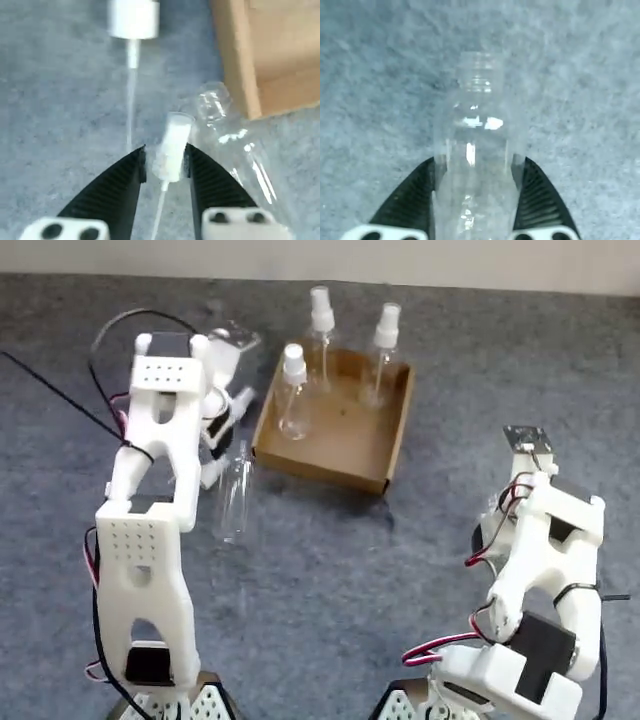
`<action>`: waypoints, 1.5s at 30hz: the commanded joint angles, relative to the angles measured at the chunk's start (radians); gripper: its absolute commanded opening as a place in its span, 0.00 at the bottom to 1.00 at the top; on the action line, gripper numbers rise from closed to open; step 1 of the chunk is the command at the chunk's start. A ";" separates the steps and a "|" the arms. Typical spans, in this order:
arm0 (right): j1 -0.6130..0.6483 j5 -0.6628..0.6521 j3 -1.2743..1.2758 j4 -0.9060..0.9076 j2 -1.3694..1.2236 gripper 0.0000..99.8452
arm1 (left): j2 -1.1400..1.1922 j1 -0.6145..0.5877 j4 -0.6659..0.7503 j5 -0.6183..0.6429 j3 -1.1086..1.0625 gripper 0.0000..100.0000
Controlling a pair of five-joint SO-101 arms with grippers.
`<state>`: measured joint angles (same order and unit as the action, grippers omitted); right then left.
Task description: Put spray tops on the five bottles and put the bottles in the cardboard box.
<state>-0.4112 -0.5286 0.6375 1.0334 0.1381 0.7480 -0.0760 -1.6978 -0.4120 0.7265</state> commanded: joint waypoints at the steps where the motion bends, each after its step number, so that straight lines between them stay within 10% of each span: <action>1: -0.005 0.003 -0.005 0.008 0.054 0.00 | -0.062 0.012 -0.005 -0.044 -0.025 0.12; 17: -0.005 0.003 -0.005 0.012 0.061 0.00 | -0.056 -0.004 0.227 -0.066 -0.252 0.05; 30: -0.004 0.002 -0.013 0.074 0.064 0.17 | -0.470 -0.105 0.008 0.005 -0.249 0.00; 45: 0.071 0.006 -0.211 0.225 0.053 0.31 | -1.345 0.036 0.353 0.132 -1.267 0.00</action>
<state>-0.3636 -0.5286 0.4933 1.2421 0.1381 -0.4227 -0.0944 -1.4154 -0.3199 -0.4012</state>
